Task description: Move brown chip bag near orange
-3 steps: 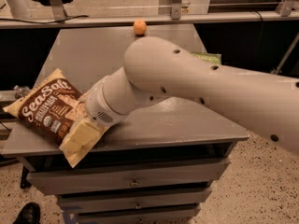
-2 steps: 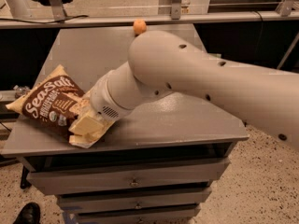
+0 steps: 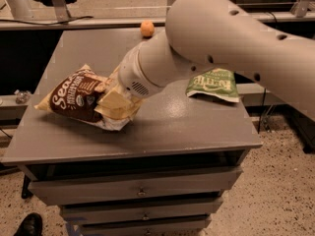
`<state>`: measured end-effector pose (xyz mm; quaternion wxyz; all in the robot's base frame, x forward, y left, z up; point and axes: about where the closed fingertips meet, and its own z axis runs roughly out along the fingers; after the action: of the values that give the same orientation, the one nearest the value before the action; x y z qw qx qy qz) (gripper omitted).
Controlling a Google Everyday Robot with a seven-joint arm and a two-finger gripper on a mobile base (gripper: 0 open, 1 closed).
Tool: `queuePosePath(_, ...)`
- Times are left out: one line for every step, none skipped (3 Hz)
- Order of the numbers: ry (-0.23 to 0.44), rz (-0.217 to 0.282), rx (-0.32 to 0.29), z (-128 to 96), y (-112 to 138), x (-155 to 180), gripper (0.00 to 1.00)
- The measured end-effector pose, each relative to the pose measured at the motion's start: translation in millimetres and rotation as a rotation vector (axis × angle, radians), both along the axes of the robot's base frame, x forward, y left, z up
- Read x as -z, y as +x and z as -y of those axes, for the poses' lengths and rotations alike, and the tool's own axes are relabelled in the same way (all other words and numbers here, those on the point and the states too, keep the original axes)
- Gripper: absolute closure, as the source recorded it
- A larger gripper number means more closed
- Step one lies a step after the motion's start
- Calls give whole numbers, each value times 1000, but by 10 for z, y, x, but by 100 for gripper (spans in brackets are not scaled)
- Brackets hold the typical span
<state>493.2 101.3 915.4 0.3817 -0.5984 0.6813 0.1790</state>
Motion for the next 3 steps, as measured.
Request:
queuePosePath(0,0,0,0,0,-1,100)
queuePosePath(-8,26,28,51,-10,-41,100)
queuePosePath(-28,86,119,349,166,-207,100)
